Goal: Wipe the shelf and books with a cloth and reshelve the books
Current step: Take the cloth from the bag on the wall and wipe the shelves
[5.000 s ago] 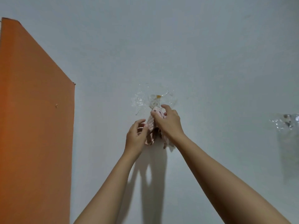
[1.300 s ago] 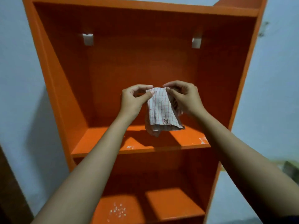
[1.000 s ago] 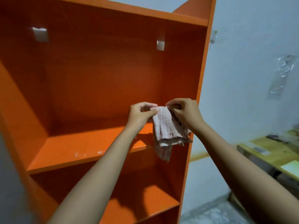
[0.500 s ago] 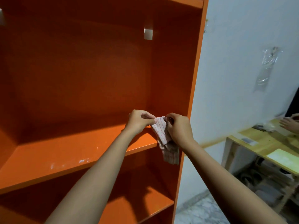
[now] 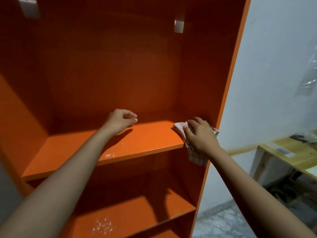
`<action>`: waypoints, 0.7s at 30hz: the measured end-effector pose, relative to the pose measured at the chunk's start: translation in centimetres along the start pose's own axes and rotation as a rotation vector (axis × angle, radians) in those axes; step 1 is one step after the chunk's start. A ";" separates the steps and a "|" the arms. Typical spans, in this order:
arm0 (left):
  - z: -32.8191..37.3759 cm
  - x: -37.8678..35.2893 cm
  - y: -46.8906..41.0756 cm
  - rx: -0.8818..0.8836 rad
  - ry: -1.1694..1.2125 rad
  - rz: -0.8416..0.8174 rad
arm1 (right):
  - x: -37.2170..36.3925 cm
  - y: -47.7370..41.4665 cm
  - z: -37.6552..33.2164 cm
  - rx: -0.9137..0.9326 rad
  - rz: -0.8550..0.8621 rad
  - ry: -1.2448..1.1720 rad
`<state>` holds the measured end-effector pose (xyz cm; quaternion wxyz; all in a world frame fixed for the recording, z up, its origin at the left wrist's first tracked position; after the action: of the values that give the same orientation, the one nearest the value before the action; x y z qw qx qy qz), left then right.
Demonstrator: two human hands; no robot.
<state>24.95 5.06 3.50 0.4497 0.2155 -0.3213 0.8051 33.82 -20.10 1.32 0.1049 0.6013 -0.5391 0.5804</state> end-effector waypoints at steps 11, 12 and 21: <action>-8.4 10.2 6.2 0.174 -0.302 0.267 | -1.9 -1.0 -0.1 -0.034 -0.213 0.008; -9.2 10.7 6.6 0.198 -0.326 0.262 | -2.3 -1.1 -0.3 -0.024 -0.253 0.033; -11.1 10.8 8.1 0.245 -0.459 0.078 | -3.2 0.1 -3.6 0.008 -0.348 0.164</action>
<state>11.95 16.10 -0.01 0.3040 0.4328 -0.3230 0.7848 32.42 -15.75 -0.18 0.2448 0.6366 -0.4143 0.6026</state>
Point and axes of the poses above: each hand's wrist, its own y-axis away from the middle knuckle, its own x-axis out of the back of the hand, z = x × y, the point moved 10 cm from there along -y, towards the middle knuckle
